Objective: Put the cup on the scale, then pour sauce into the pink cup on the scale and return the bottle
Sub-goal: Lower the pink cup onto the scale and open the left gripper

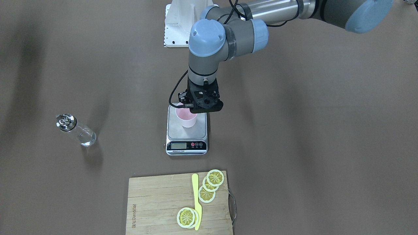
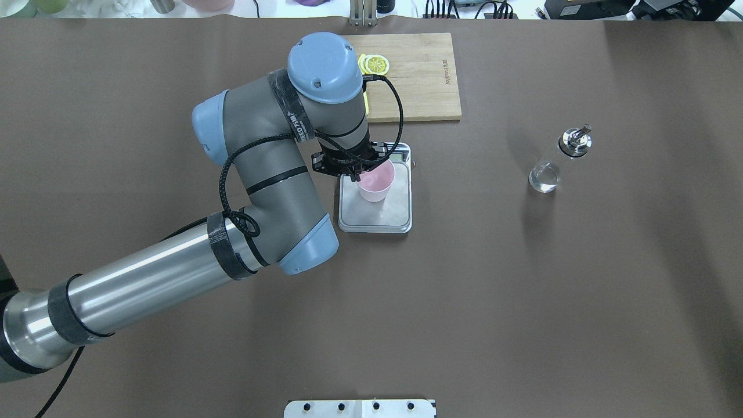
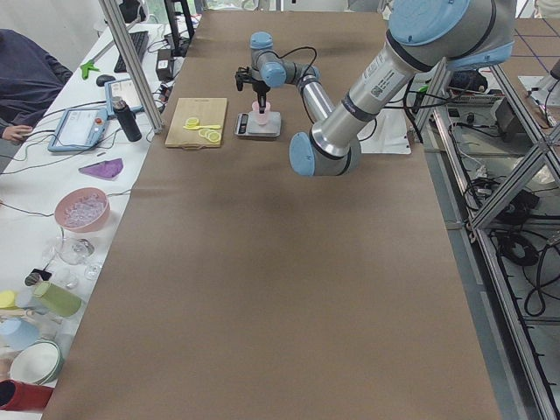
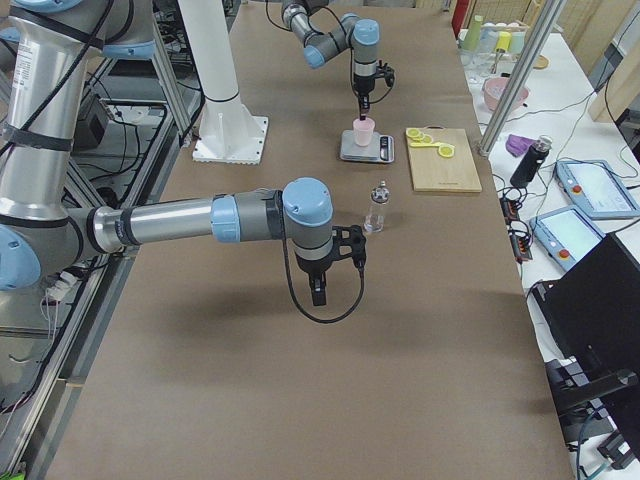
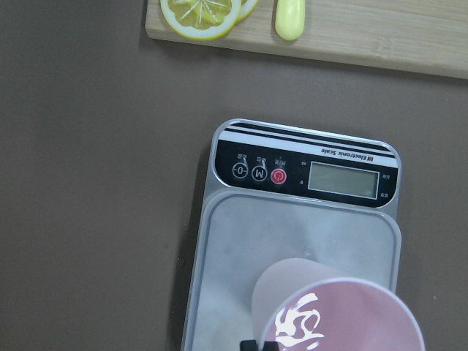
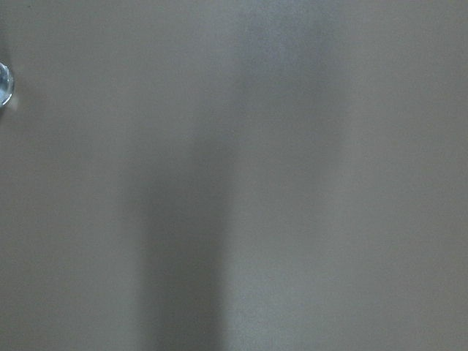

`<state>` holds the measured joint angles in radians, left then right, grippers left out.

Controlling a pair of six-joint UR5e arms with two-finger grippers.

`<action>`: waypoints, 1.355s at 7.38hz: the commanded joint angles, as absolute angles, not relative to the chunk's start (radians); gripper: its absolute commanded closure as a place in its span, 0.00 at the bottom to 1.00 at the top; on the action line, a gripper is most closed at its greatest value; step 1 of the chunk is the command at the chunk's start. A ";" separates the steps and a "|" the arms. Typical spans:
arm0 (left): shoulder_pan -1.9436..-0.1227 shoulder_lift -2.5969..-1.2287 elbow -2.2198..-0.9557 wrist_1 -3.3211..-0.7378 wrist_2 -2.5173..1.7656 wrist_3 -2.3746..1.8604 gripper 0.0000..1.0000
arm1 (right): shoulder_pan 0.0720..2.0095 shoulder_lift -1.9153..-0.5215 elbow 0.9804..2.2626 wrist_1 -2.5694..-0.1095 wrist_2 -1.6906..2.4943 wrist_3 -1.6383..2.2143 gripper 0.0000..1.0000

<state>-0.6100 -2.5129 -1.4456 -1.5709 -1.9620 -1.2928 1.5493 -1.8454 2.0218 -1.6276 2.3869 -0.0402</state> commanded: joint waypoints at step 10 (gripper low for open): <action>-0.652 -2.481 -1.517 -1.583 -1.971 -1.149 0.02 | 1.549 -1.859 2.037 -1.628 2.387 -0.038 0.00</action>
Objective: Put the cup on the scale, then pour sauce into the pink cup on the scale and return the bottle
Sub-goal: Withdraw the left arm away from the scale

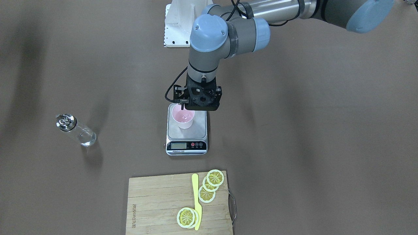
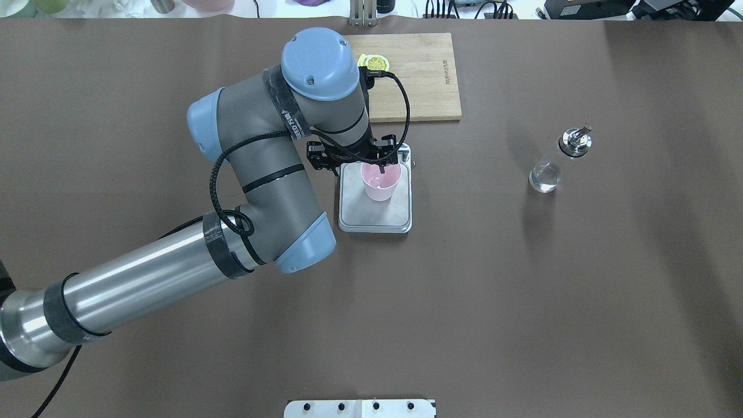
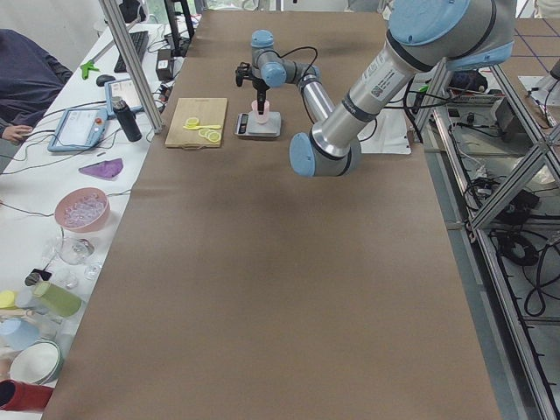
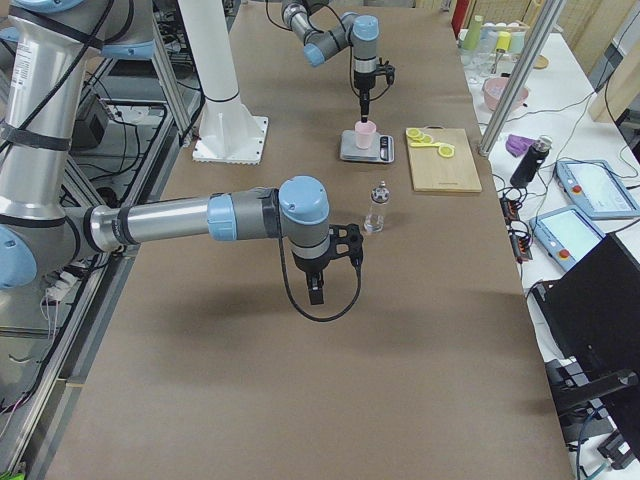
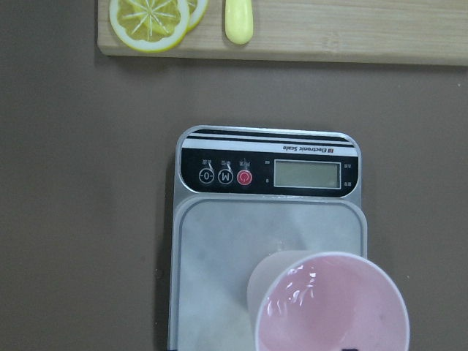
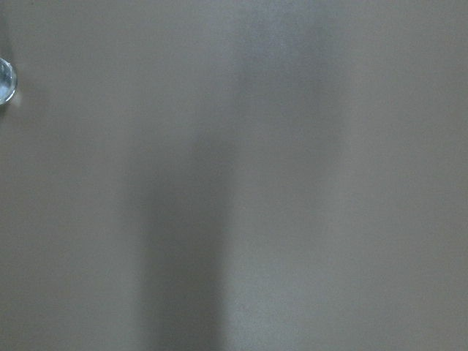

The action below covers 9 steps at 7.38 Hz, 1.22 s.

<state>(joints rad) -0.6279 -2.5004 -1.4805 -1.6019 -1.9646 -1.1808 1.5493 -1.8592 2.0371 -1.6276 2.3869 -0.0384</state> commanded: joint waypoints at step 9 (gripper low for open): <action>-1.384 -1.834 -1.733 -1.299 -2.177 0.160 0.02 | 1.404 -1.876 2.057 -1.292 2.413 0.387 0.00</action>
